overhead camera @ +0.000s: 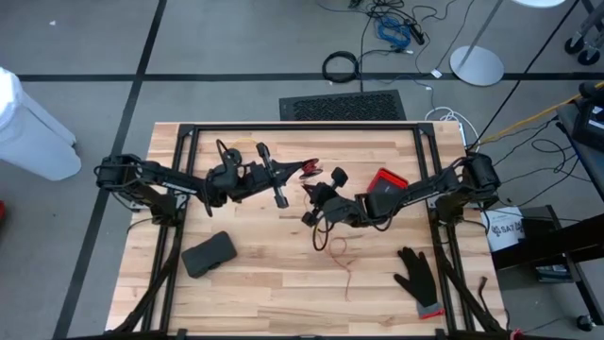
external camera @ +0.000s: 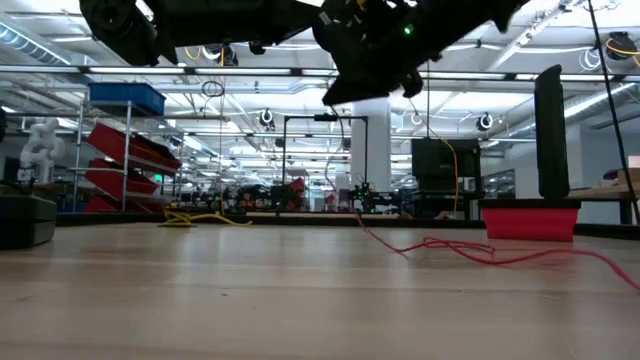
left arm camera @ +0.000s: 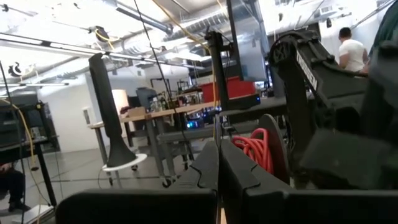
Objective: Coil cords
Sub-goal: Coil the red wire onto the black spool
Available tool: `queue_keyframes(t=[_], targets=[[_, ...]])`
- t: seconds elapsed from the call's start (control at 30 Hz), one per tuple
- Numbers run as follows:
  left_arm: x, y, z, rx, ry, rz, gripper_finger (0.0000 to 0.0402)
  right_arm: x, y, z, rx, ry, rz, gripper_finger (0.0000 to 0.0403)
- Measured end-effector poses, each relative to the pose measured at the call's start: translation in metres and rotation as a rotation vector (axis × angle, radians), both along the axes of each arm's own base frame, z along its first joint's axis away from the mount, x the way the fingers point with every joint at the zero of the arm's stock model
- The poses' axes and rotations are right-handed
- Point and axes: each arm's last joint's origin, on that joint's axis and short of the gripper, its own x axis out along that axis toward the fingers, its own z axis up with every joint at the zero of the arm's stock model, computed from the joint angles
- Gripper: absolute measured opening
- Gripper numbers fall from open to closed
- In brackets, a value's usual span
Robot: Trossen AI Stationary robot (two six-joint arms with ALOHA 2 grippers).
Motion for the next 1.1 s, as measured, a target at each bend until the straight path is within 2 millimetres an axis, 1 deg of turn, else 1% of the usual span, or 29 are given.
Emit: queue_keyframes(t=[0.13, 0.23, 0.37, 0.73, 0.9, 1.1], targets=[[0.001, 0.0, -0.002, -0.002, 0.026, 0.0, 0.0, 0.006, 0.001, 0.014, -0.017, -0.014, 0.017, 0.0], [0.001, 0.0, -0.002, -0.001, 0.025, -0.005, 0.0, 0.01, -0.002, 0.023, -0.02, 0.01, 0.011, 0.0], [0.001, 0.0, -0.003, 0.0, 0.033, -0.007, 0.0, 0.01, -0.005, 0.024, -0.02, 0.029, 0.001, 0.0], [0.003, 0.001, -0.01, 0.038, 0.122, 0.04, 0.0, 0.012, -0.002, 0.026, 0.029, 0.01, 0.055, 0.0], [0.004, 0.001, -0.016, 0.075, 0.189, 0.09, 0.0, 0.017, 0.004, 0.041, 0.023, -0.005, 0.095, 0.0], [0.005, 0.001, -0.019, 0.076, 0.221, 0.089, 0.0, 0.017, 0.006, 0.06, 0.014, 0.101, 0.087, 0.0]])
